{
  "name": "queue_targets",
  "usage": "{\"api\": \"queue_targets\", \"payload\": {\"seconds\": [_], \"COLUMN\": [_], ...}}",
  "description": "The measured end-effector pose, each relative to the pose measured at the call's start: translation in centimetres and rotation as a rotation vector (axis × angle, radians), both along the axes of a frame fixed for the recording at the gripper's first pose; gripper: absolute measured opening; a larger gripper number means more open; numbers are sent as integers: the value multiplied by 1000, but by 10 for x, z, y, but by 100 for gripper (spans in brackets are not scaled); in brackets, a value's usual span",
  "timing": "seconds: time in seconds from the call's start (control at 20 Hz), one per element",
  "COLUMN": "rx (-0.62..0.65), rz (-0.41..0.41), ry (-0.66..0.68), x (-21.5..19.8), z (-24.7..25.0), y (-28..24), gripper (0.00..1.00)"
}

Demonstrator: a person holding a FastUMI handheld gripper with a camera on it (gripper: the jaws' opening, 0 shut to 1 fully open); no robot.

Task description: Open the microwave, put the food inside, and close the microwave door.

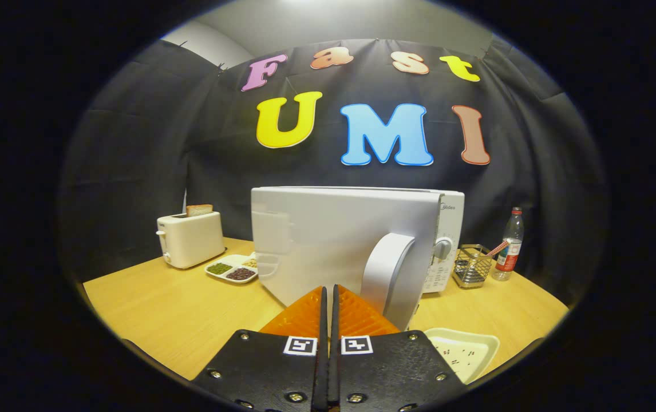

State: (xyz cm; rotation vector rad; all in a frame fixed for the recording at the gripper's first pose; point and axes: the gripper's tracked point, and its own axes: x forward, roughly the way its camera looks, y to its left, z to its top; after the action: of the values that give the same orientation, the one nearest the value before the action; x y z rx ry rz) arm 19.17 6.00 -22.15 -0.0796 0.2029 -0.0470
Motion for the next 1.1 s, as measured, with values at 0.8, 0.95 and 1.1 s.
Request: {"api": "queue_targets", "payload": {"seconds": [0.8, 0.95, 1.1], "rx": [-78, -89, -83], "rz": [-169, -178, -194], "ry": [-7, -9, 7], "x": [117, 137, 152], "z": [-17, -19, -23], "y": [-86, -96, -106], "gripper": [1, 1, 1]}}
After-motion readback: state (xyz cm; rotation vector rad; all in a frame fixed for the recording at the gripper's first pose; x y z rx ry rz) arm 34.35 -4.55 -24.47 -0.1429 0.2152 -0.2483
